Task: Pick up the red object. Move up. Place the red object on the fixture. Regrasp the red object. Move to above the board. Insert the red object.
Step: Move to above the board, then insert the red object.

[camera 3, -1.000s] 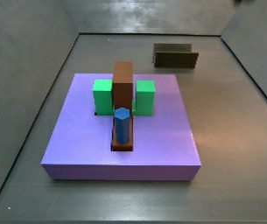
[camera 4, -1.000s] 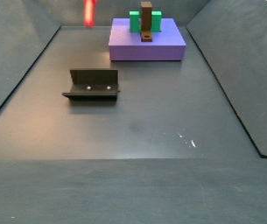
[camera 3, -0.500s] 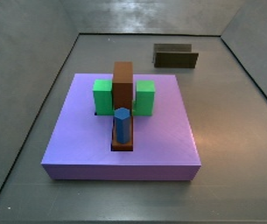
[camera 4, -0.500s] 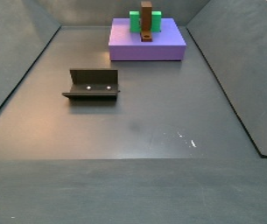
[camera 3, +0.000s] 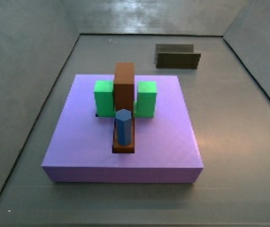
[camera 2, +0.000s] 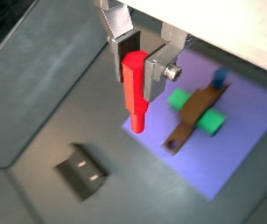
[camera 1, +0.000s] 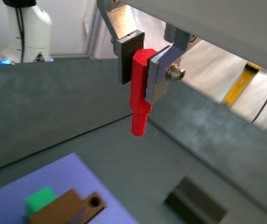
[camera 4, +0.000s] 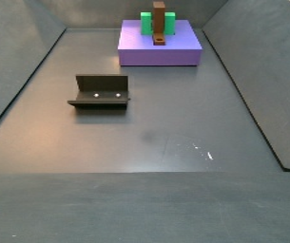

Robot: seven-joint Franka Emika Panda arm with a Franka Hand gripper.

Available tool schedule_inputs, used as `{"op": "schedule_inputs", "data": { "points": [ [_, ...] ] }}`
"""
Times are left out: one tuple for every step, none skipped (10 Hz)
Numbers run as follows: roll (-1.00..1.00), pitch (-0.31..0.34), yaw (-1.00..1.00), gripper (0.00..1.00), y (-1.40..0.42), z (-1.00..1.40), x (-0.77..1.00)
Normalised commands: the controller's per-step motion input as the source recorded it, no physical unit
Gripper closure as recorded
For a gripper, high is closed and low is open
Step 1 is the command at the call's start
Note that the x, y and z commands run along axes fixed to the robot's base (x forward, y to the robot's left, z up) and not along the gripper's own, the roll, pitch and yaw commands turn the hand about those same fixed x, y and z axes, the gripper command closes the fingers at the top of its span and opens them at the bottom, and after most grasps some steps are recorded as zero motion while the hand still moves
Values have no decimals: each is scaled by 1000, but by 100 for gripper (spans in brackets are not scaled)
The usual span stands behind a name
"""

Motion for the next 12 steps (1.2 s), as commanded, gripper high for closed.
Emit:
{"op": "schedule_inputs", "data": {
  "points": [
    [-1000, 116, -51, 100, -62, -1, -87],
    [-1000, 88, -33, 100, -29, 24, -98],
    [-1000, 73, -27, 100, -2, 12, -83],
    [-897, 51, -17, 100, 30, 9, -51],
    [-574, 14, -2, 100, 36, -3, -36],
    [-364, -8, -1, 100, 21, -5, -30],
    [0, 0, 0, 100, 0, -86, 0],
    [0, -124, 0, 100, 154, -549, 0],
    [16, -200, 9, 100, 417, -803, -109],
    [0, -220, 57, 100, 426, -777, -83],
    [-4, -253, 94, 100, 411, -703, -6],
    [-24, -253, 37, 100, 323, -717, -3]
  ]
}}
